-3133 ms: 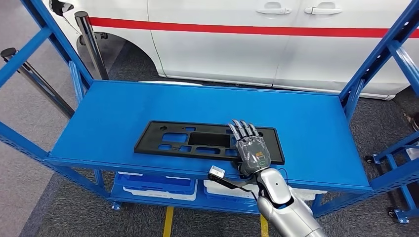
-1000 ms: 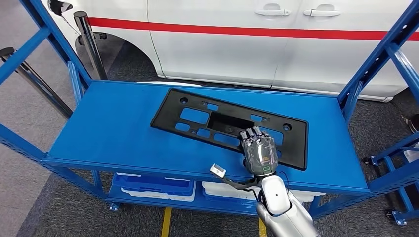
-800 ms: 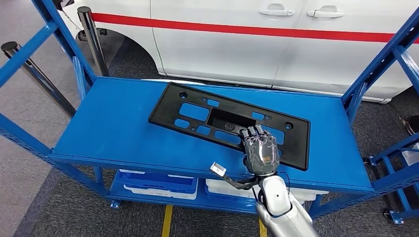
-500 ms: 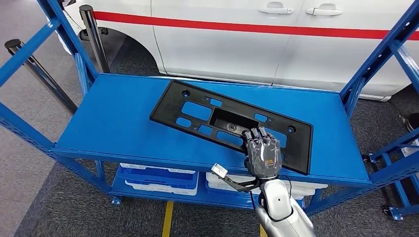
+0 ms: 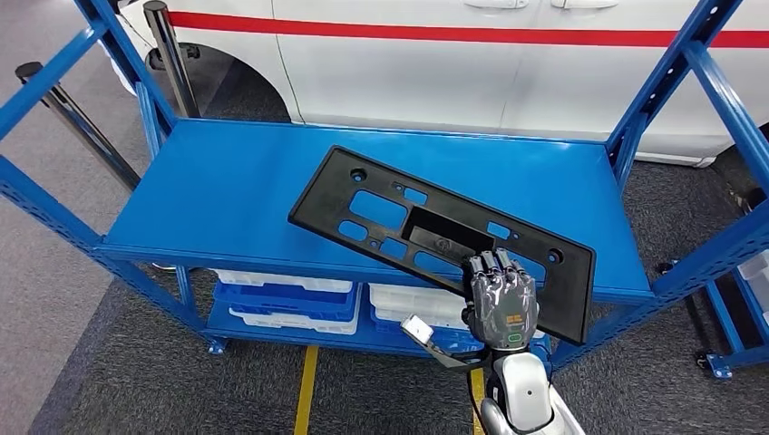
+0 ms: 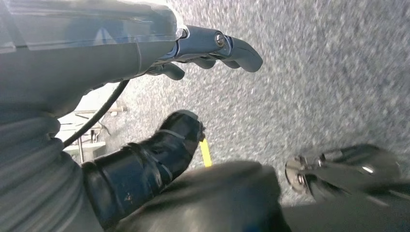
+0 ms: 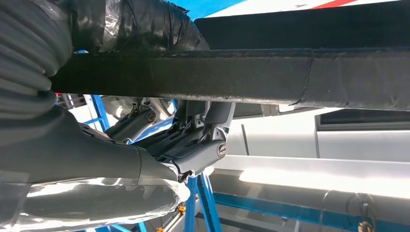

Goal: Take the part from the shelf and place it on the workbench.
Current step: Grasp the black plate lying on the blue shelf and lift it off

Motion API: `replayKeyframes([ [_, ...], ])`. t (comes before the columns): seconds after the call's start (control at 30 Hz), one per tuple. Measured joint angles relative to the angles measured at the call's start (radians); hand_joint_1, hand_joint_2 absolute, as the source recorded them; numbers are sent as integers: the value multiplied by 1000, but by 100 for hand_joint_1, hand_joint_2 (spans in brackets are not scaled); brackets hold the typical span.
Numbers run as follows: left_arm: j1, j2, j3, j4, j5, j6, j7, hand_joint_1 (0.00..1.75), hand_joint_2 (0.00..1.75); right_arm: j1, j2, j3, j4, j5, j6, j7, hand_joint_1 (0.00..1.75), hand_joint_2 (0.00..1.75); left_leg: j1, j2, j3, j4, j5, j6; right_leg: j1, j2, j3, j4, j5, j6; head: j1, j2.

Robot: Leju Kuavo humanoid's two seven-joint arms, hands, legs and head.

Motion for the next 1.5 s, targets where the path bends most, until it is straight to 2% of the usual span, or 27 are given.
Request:
replayKeyframes([
  [0.07,-2,-3,0,0,0,-4,0,0,175,1,0,-2,-7,0,0,-1,171,175,-6,-1,42,-78,-13,7,0,-2,-7,0,16,10,0,0],
  [0.13,-1,-7,0,0,-3,-8,0,0,175,3,1,-4,-11,0,0,-6,171,175,-5,1,36,-92,0,15,-2,-2,-10,-3,29,22,1,0],
  [0.2,-1,-11,0,0,-7,-9,0,0,175,9,1,-7,-15,-1,0,-13,171,175,-1,5,26,-99,20,25,-3,1,-19,6,11,31,1,0],
  [0.27,-2,-14,-1,0,-9,-10,-1,0,175,15,1,-11,-16,-3,0,-21,171,175,0,9,9,-100,38,35,-7,3,-39,67,-67,38,1,0],
  [0.33,-2,-16,-1,0,-9,-18,-6,0,175,25,1,-17,-16,-5,0,-33,171,175,-1,10,-18,-96,57,42,-11,3,-64,187,-156,45,2,0],
  [0.37,-2,-16,-1,0,-9,-24,-11,0,175,31,1,-20,-17,-7,0,-41,171,175,-1,10,-34,-92,67,41,-14,3,-71,242,-173,49,2,0],
  [0.43,-1,-15,-1,0,-9,-31,-18,0,175,44,1,-25,-20,-10,0,-55,171,175,0,10,-65,-83,83,36,-21,3,-45,272,-138,56,2,0],
  [0.5,-2,-14,0,0,-10,-31,-20,0,175,50,2,-27,-26,-13,0,-68,171,175,0,10,-94,-67,95,27,-29,3,44,174,-99,61,2,0],
  [0.57,-3,-13,0,-1,-10,-22,-20,0,175,52,7,-30,-35,-21,0,-85,171,175,-2,10,-111,-53,104,15,-28,5,130,49,-116,55,1,0],
  [0.6,-2,-13,0,-1,-10,-16,-20,0,175,53,10,-31,-38,-26,0,-93,171,175,-3,10,-116,-52,111,8,-24,6,147,15,-129,47,1,0],
  [0.7,1,-13,0,-1,-10,-6,-18,0,175,59,17,-37,-43,-35,0,-105,171,175,2,8,-130,-49,120,-10,-20,1,131,-2,-111,19,1,0],
  [0.73,2,-13,0,-1,-10,-5,-18,0,175,61,19,-39,-44,-35,0,-106,171,175,3,6,-139,-30,94,-14,-21,-2,121,-4,-100,9,0,0],
  [0.83,1,-13,0,-2,-10,-4,-17,0,175,63,26,-44,-46,-36,0,-107,171,175,4,5,-172,126,-56,-19,-16,-7,79,-4,-64,-9,-2,0],
  [0.87,1,-13,0,-2,-10,-4,-17,0,175,64,27,-45,-47,-36,0,-107,171,175,3,4,-175,184,-84,-19,-13,-7,63,-4,-51,-11,-2,0],
  [0.9,1,-13,0,-2,-10,-4,-17,0,175,65,27,-46,-47,-39,0,-110,171,175,3,4,-167,217,-86,-18,-11,-8,46,-3,-39,-12,-2,0],
  [0.93,2,-13,0,-2,-10,-4,-17,0,175,67,28,-46,-47,-45,0,-115,171,175,3,4,-146,220,-67,-16,-9,-8,29,-1,-27,-11,-2,0],
  [1.0,5,-13,0,-2,-11,-4,-16,0,175,72,29,-47,-47,-66,0,-131,171,175,2,4,-62,133,-14,-9,-7,-7,0,3,-5,-8,-2,0],
  [1.07,10,-13,1,-2,-11,-4,-17,0,175,79,32,-49,-51,-93,0,-152,171,175,-1,4,38,-13,-13,-1,-4,-7,-19,7,15,0,-1,0],
  [1.13,15,-14,1,-1,-10,-4,-20,0,175,83,36,-50,-54,-131,-1,-173,171,175,-7,3,79,-93,-30,6,-4,-9,-28,3,38,11,-1,0],
  [1.2,20,-16,3,-1,-9,-4,-25,0,175,85,38,-50,-53,-174,-1,-191,171,175,-6,5,65,-104,-12,15,-6,-8,-35,-4,52,24,-1,0],
  [1.23,21,-16,3,-1,-9,-4,-27,0,175,86,39,-49,-52,-191,-1,-196,171,175,-4,7,53,-107,3,22,-7,-6,-42,7,30,29,0,0],
  [1.27,21,-17,4,-1,-9,-4,-29,0,175,87,39,-49,-50,-203,-1,-200,171,175,-2,10,40,-110,18,29,-9,-4,-53,34,-10,32,0,0],
  [1.33,20,-17,4,-1,-8,-4,-31,0,175,89,39,-48,-47,-214,-1,-202,171,175,-3,14,9,-109,44,39,-12,-1,-78,146,-119,38,1,0],
  [1.37,20,-17,5,-1,-8,-4,-32,0,175,90,39,-48,-46,-216,-1,-202,171,175,-4,15,-7,-106,56,39,-13,-1,-87,209,-149,41,0,0],
  [1.4,20,-17,5,-1,-8,-4,-33,0,175,91,38,-47,-45,-223,-1,-203,171,175,-5,16,-26,-101,69,39,-14,-1,-88,260,-152,44,1,0],
  [1.43,19,-17,5,-1,-8,-4,-34,0,175,91,38,-46,-43,-237,0,-206,171,175,-6,16,-46,-95,80,37,-15,-1,-76,285,-131,45,0,0],
  [1.5,18,-16,8,-1,-7,-3,-38,0,175,89,38,-39,-41,-309,11,-226,171,175,-6,16,-85,-80,100,31,-17,-1,0,232,-78,44,0,0],
])
